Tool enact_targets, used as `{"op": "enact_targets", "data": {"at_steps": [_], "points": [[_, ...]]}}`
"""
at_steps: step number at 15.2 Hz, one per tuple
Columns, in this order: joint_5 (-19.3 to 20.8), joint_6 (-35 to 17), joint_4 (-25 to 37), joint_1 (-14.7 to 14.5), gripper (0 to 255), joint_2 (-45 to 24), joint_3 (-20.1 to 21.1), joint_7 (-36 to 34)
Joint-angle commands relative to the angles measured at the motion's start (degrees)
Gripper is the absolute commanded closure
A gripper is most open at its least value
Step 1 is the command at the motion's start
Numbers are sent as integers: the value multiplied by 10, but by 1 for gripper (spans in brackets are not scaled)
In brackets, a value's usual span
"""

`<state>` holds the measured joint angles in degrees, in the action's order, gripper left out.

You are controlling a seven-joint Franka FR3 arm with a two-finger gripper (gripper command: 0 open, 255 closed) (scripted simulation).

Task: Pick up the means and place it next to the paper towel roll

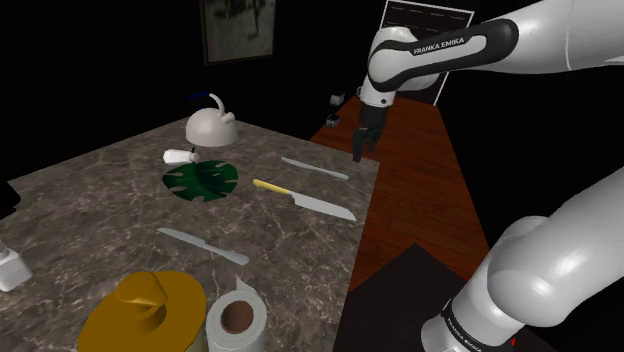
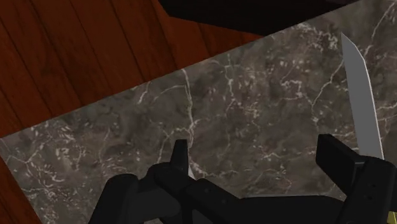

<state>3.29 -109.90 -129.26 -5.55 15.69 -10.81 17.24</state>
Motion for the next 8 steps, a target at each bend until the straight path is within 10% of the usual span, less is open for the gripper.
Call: {"op": "enact_targets", "data": {"at_steps": [1, 8], "points": [[-4, -17, 27, -5, 0, -43, -6, 31], [-29, -63, 142, -14, 0, -200, -9, 130]]}}
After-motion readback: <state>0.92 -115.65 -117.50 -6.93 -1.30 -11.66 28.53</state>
